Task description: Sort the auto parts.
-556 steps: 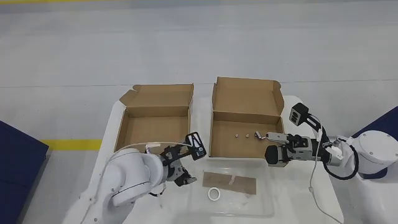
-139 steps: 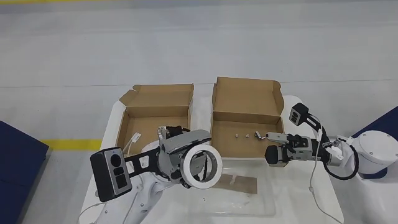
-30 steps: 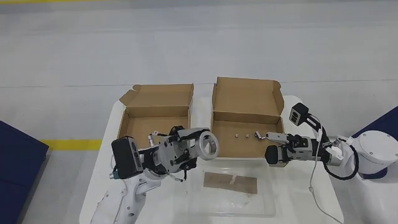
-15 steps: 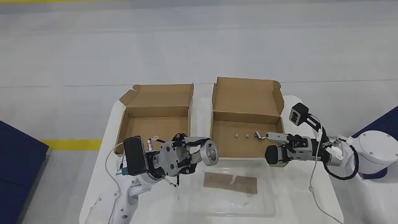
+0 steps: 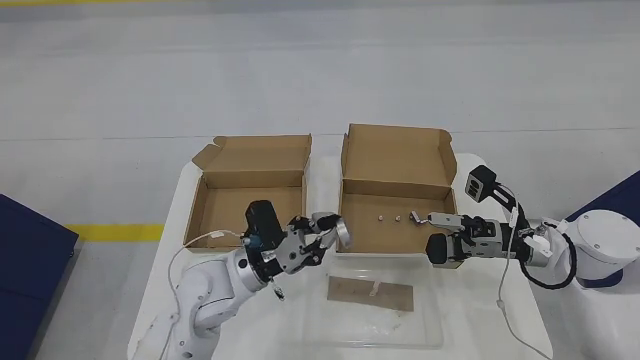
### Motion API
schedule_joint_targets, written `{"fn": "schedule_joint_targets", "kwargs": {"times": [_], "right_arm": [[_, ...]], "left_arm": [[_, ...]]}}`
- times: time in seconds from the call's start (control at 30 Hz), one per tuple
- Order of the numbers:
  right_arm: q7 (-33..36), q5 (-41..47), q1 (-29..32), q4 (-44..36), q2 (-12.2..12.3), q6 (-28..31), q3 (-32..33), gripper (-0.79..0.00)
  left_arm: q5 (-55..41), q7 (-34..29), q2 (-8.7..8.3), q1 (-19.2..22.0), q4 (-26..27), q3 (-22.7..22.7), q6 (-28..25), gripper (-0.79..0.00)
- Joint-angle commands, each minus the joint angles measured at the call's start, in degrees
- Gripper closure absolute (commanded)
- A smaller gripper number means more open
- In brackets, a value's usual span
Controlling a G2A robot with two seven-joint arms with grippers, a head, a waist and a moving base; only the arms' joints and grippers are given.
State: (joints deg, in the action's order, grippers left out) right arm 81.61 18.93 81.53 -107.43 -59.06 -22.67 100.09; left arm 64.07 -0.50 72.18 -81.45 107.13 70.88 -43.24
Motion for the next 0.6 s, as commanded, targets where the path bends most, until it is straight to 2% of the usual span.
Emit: {"fn": "schedule_joint_targets", "kwargs": {"times": [0.0, 0.37, 0.47, 0.57], "right_arm": [[0.00, 0.00, 0.00, 0.00, 0.00, 0.00, 0.00, -0.785], [0.00, 0.00, 0.00, 0.00, 0.00, 0.00, 0.00, -0.785], [0.00, 0.00, 0.00, 0.00, 0.00, 0.00, 0.00, -0.785], [0.00, 0.00, 0.00, 0.00, 0.00, 0.00, 0.00, -0.785]], "left_arm": [[-2.73, -4.45, -0.17, -0.56, 1.10, 0.66, 1.91, 0.000], [-3.19, -6.22, -0.26, -0.77, 2.17, 0.60, 3.05, 0.000], [-2.71, -9.75, -0.17, -0.70, 1.94, -0.29, 8.02, 0.000], [-3.43, -15.00, 0.07, -0.01, 2.14, -0.71, 16.00, 0.000]]}}
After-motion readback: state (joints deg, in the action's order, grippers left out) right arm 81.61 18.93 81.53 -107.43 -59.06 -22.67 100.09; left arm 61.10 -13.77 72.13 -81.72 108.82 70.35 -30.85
